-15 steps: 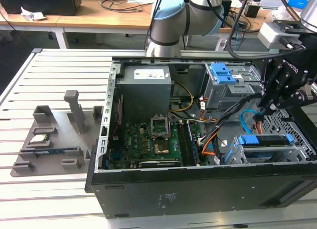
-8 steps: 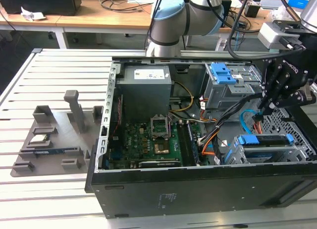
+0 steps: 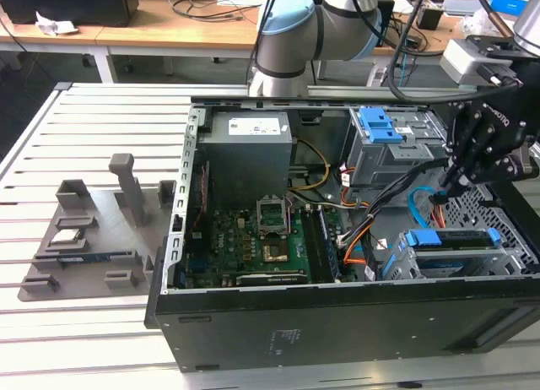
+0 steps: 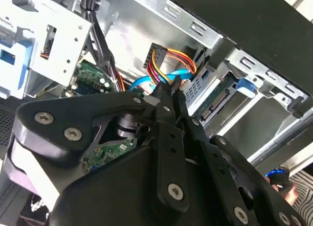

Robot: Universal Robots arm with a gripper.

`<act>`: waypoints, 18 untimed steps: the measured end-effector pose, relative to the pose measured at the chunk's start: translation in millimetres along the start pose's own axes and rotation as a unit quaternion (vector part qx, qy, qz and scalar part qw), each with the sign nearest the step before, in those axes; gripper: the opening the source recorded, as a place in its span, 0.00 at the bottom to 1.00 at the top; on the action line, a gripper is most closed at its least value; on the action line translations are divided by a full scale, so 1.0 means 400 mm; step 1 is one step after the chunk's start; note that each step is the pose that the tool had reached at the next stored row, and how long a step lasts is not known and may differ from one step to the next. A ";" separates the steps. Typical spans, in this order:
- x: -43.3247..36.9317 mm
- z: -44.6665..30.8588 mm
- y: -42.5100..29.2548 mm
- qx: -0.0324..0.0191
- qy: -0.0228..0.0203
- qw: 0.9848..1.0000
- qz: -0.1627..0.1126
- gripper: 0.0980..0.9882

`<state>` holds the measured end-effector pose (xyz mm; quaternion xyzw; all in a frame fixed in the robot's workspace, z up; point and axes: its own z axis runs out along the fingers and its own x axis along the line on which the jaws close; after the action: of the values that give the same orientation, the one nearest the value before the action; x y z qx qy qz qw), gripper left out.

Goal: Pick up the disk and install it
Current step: 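Insert the first disk wire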

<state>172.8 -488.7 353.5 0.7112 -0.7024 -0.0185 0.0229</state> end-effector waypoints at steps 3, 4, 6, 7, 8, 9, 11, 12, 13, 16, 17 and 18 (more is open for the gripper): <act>0.030 0.000 0.000 0.000 0.001 1.000 0.000 0.07; 0.042 0.001 0.001 0.000 0.001 1.000 0.000 0.07; 0.061 0.001 0.001 0.000 0.001 1.000 0.000 0.07; 0.071 0.002 0.001 0.000 0.002 1.000 0.000 0.07; 0.086 0.002 0.001 0.000 0.002 1.000 0.000 0.07; 0.101 0.003 0.001 0.000 0.002 1.000 0.000 0.07; 0.117 0.007 0.001 0.000 0.002 1.000 0.000 0.07; 0.118 0.009 0.001 0.000 0.002 1.000 0.000 0.07; 0.118 0.010 0.000 0.000 0.002 1.000 0.000 0.07; 0.118 0.014 -0.006 0.000 0.002 1.000 0.000 0.07; 0.118 0.015 -0.006 0.000 0.002 1.000 0.000 0.07; 0.118 0.015 -0.006 0.000 0.002 1.000 0.001 0.07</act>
<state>175.6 -536.0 347.6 0.7108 -0.7027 -0.0171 0.0243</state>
